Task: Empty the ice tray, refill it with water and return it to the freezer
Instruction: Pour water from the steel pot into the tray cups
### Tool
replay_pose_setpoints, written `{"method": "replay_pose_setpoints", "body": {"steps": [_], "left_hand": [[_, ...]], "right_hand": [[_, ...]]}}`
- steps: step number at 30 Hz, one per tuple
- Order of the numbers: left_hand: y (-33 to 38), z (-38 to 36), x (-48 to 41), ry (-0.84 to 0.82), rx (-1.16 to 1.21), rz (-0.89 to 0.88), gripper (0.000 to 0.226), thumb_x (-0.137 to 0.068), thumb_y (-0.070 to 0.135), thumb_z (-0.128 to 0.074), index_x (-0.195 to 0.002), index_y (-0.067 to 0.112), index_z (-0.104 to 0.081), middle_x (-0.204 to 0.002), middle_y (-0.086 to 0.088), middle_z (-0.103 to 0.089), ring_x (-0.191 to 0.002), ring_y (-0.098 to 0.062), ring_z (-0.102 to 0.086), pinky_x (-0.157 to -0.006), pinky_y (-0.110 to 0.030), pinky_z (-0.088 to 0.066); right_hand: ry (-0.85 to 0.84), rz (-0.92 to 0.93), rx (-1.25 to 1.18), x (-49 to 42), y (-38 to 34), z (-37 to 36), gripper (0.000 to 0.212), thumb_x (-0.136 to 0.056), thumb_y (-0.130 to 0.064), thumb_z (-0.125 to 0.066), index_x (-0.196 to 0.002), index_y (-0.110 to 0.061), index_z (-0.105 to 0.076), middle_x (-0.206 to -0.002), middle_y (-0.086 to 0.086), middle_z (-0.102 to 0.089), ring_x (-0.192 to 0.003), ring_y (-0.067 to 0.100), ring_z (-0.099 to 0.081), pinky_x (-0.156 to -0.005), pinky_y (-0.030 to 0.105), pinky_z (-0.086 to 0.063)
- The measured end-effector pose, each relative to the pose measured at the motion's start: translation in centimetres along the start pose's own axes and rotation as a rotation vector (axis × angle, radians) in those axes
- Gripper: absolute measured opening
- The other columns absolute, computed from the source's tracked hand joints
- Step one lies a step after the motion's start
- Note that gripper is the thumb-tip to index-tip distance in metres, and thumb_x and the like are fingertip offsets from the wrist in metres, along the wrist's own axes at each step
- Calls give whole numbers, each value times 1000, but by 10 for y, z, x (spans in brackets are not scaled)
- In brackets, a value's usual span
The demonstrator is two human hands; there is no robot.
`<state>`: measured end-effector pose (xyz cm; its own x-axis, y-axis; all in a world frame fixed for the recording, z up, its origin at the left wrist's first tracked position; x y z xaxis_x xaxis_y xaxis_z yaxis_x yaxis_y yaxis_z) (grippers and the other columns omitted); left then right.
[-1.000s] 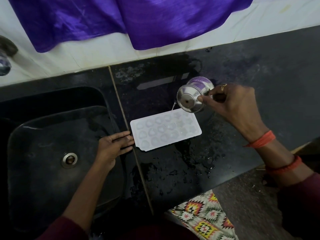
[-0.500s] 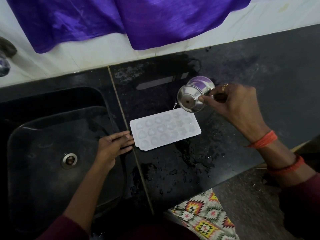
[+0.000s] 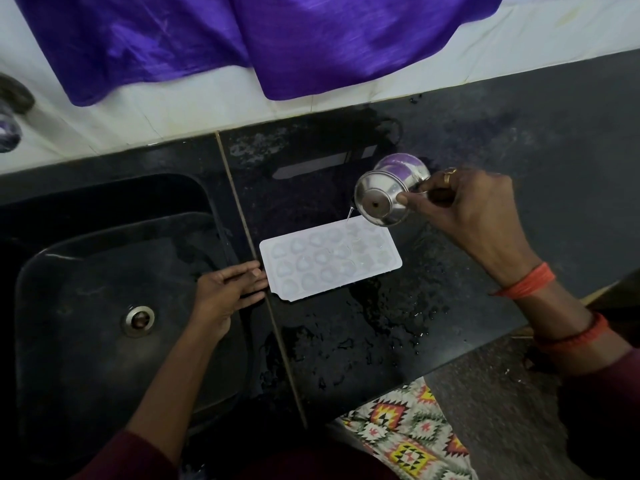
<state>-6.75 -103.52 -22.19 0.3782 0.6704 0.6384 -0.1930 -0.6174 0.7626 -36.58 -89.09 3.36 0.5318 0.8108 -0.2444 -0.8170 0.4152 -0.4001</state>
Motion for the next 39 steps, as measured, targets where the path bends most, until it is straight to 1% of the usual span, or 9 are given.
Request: {"method": "replay_pose_setpoints", "body": {"steps": [6, 10, 14, 17, 20, 23, 27, 30, 39], "left_hand": [[-2, 2, -1, -3, -3, 2, 25, -94, 7, -67, -119, 2, -69, -106, -17, -76, -96, -23, -75, -65, -23, -61], [-4, 2, -2, 0, -2, 6, 24, -94, 7, -67, -117, 2, -70, -104, -16, -77, -94, -22, -76, -64, -23, -60], [-4, 3, -2, 2, -2, 5, 23, -94, 8, -68, -116, 3, -70, -103, -15, -77, -92, -22, -77, -64, -24, -61], [-4, 2, -2, -2, -8, 1, 22, -94, 8, -68, -115, 4, -71, -105, -16, -77, -95, -23, -76, -66, -25, -61], [-3, 1, -1, 1, -7, 2, 22, -94, 7, -68, -115, 4, -70, -106, -17, -76, -95, -23, -76, -66, -25, -61], [-3, 0, -1, 4, 0, 4, 22, -94, 6, -67, -116, 3, -70, -105, -17, -76, -92, -20, -76, -63, -23, -60], [-2, 0, 0, 8, 0, -1, 22, -94, 6, -68, -115, 4, -70, -103, -16, -76, -88, -17, -76, -62, -22, -60], [-1, -1, 0, 7, 0, -5, 23, -94, 6, -68, -116, 3, -70, -104, -17, -76, -88, -17, -76, -62, -22, -60], [0, -1, 2, 12, -3, -8, 24, -95, 6, -67, -118, 2, -69, -107, -19, -75, -96, -22, -74, -64, -22, -61]], "right_hand": [[2, -13, -15, 0, 0, 1, 32, -83, -49, -76, -91, -18, -80, -72, 4, -71, -65, 18, -66, -67, 37, -55], [7, -38, -51, 2, 2, 3, 31, -84, -47, -76, -90, -16, -80, -68, 1, -69, -59, 15, -64, -60, 24, -49], [-5, -42, -76, 5, 3, 2, 29, -84, -45, -77, -91, -17, -80, -70, 2, -72, -61, 15, -67, -61, 25, -52], [-5, -36, -58, 8, 4, 0, 29, -83, -46, -77, -90, -18, -80, -70, 1, -71, -62, 13, -67, -60, 18, -48], [-12, -20, -47, 11, 5, -4, 29, -82, -45, -78, -90, -17, -80, -72, 3, -72, -63, 15, -68, -62, 24, -53], [-20, -16, -35, 13, 7, -6, 28, -81, -45, -79, -87, -18, -79, -75, 2, -72, -64, 12, -65, -61, 13, -43], [-35, -12, -6, 16, 7, -10, 29, -80, -46, -79, -86, -18, -79, -74, 3, -70, -63, 14, -64, -62, 21, -43], [-46, -14, -1, 18, 7, -11, 29, -80, -47, -79, -85, -18, -79, -69, -1, -66, -59, 10, -59, -58, 15, -38], [-69, -26, 13, 20, 7, -9, 32, -82, -48, -78, -88, -16, -79, -73, 3, -69, -64, 15, -63, -65, 29, -50]]}}
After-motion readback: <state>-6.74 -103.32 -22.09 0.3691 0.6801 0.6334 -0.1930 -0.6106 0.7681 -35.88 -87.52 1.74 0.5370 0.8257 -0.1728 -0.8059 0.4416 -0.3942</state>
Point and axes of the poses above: each hand's wrist, its own x-axis away from the middle knuckle, its own z-axis out of the back of the hand, y = z × x, the point moved 10 cm from there along -x, towards the middle knuckle
